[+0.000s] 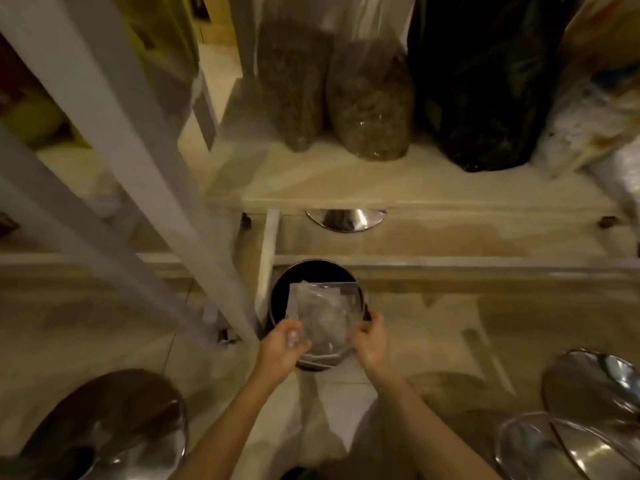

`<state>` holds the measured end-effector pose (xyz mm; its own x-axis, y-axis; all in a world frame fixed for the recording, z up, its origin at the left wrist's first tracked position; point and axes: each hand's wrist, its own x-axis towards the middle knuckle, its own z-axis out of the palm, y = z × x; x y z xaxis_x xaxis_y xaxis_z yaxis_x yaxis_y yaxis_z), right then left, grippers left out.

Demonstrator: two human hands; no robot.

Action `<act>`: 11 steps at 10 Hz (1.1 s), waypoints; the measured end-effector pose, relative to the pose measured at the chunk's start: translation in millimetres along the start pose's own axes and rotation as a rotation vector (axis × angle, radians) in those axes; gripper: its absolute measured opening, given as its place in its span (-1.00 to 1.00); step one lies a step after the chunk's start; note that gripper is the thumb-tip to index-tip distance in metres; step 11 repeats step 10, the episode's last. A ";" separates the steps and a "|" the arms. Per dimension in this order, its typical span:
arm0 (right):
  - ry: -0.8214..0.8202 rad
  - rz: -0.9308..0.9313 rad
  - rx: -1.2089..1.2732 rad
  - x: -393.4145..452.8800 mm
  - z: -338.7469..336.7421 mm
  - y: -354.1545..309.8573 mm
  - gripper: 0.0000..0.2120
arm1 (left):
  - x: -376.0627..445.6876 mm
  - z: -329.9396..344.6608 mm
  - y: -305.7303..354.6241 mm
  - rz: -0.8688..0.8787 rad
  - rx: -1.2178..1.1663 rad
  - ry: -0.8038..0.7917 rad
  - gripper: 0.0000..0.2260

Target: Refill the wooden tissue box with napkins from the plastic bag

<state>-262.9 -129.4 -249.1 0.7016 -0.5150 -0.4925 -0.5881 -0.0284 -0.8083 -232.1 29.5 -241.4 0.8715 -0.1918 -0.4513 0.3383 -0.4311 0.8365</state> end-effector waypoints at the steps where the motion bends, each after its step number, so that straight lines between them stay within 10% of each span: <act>1: -0.033 -0.151 -0.105 34.8 17.4 28.5 -0.56 | 42.3 13.7 -33.3 -0.005 0.179 -0.031 -0.60; 5: -0.276 -0.265 -0.583 27.3 18.8 34.0 -0.67 | 53.8 12.3 -41.2 -0.057 0.813 -0.133 -0.43; 11: -0.255 -0.251 -0.219 -153.7 -72.8 -201.3 -0.53 | -120.8 -77.2 230.6 0.191 0.647 -0.039 -0.67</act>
